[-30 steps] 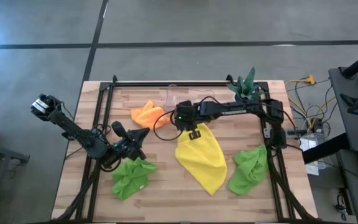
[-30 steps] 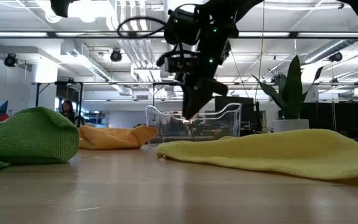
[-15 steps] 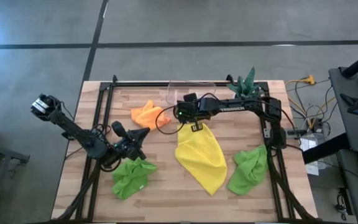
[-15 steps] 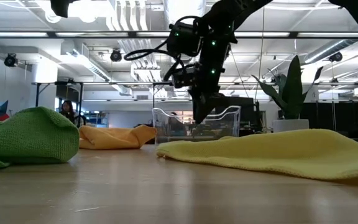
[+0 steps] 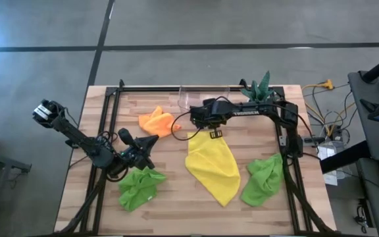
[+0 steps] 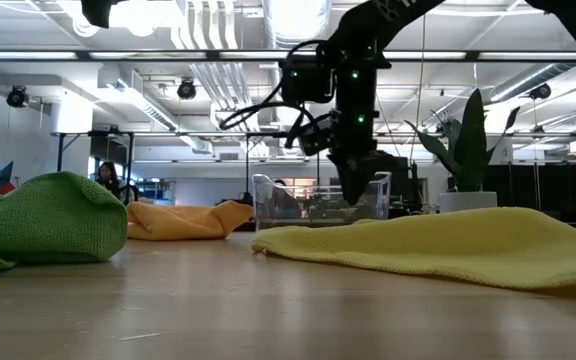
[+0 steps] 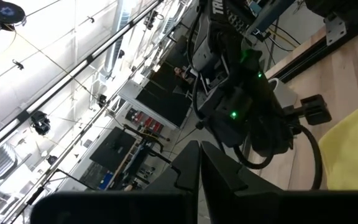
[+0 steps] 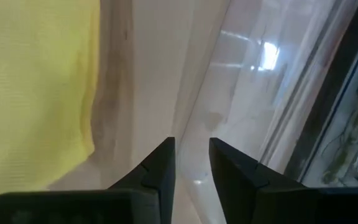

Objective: Fold microfiber towels
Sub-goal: Adjust the transparent bin

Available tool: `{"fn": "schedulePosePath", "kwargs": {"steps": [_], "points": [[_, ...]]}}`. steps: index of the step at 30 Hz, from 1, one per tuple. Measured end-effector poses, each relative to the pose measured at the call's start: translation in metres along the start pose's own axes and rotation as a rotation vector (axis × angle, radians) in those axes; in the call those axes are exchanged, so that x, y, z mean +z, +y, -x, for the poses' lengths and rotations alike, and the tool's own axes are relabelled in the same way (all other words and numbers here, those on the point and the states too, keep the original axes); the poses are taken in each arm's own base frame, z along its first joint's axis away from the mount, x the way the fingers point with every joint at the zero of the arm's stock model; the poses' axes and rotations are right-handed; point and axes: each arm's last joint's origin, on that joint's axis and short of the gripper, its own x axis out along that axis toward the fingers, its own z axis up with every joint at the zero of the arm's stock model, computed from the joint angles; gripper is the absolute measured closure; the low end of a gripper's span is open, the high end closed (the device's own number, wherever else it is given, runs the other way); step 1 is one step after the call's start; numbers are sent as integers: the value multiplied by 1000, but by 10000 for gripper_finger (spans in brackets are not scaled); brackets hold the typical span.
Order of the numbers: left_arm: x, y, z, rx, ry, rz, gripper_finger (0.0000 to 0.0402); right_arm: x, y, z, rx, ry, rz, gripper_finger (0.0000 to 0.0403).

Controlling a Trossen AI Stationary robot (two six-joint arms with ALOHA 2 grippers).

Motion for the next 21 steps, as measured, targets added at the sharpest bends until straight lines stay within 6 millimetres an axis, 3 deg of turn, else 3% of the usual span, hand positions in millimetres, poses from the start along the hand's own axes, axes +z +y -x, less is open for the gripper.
{"fn": "schedulePosePath", "kwargs": {"steps": [9,18,21], "points": [[0,0,0,0,0,0,402,-4,-9,-3,-147,69,-30,314],[0,0,0,0,0,0,402,2,-2,-1,89,-84,-4,314],[0,0,0,0,0,0,402,7,-3,0,95,-138,-7,314]]}}
